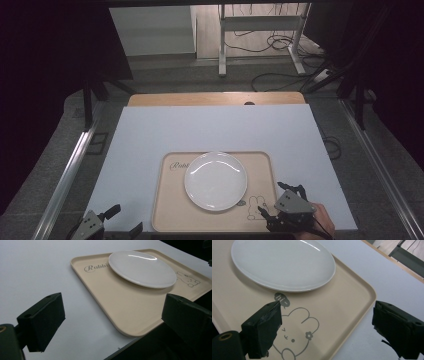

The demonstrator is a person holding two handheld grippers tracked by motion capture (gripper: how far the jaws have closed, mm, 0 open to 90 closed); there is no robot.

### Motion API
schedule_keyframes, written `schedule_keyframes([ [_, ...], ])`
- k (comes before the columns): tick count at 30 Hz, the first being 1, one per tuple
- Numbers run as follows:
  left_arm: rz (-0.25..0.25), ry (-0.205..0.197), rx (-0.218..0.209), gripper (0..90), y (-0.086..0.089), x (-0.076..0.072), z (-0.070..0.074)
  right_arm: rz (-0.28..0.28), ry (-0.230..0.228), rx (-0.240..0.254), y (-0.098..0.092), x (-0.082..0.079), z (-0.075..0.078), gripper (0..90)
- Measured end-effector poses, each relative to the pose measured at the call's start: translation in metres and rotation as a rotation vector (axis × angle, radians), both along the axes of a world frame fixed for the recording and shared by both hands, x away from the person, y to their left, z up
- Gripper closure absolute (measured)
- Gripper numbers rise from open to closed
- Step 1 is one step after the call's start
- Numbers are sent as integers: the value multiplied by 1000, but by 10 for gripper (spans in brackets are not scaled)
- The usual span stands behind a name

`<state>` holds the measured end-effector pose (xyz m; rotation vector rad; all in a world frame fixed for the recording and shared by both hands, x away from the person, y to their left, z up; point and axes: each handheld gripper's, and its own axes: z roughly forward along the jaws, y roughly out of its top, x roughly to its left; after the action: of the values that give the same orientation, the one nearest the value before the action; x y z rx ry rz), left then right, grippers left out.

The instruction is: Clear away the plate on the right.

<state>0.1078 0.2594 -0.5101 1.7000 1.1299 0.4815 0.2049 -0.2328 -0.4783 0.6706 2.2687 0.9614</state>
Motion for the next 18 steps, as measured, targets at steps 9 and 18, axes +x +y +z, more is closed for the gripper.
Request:
schedule_keyframes([
  [9,-1,1,1,41,0,0,0,-34,55,133,-20,-2,3,44],
  [18,0,1,2,41,0,0,0,-43,62,226,-43,-9,3,25],
])
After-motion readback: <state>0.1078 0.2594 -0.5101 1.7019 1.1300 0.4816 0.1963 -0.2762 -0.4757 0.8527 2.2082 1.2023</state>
